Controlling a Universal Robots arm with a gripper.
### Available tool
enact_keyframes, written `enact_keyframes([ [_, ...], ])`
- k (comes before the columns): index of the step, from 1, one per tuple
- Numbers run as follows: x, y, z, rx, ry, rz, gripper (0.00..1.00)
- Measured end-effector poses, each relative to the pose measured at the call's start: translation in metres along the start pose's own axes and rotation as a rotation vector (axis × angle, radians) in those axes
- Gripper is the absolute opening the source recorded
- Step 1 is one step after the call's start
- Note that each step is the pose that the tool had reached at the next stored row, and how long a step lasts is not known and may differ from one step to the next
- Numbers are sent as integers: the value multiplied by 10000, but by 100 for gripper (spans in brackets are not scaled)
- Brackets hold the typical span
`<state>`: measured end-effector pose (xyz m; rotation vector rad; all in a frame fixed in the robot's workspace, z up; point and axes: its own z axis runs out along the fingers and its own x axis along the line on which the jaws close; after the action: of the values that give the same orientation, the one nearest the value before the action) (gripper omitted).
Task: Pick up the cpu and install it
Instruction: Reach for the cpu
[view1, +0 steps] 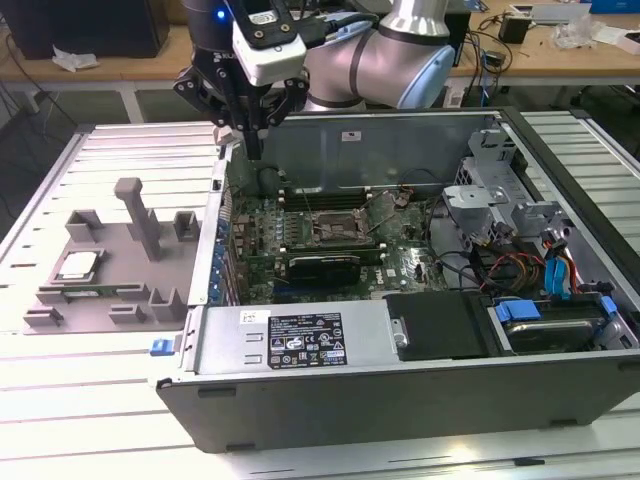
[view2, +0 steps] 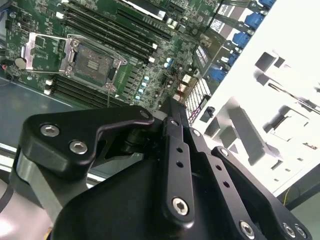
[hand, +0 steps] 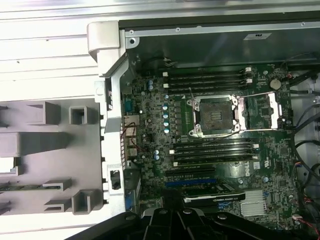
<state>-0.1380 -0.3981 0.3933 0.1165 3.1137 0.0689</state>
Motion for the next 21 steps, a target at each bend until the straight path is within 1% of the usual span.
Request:
enact_keyframes([
  [2, 44, -1, -1, 0, 0, 1, 11],
  [6, 107, -1, -3, 0, -1, 0, 11],
  [10, 198, 1, -5, 1, -1, 1, 11],
  [17, 298, 7, -6, 0, -3, 0, 11],
  [20, 349, 11, -7, 0, -3, 1, 11],
  [21, 378, 13, -8, 0, -3, 1, 11],
])
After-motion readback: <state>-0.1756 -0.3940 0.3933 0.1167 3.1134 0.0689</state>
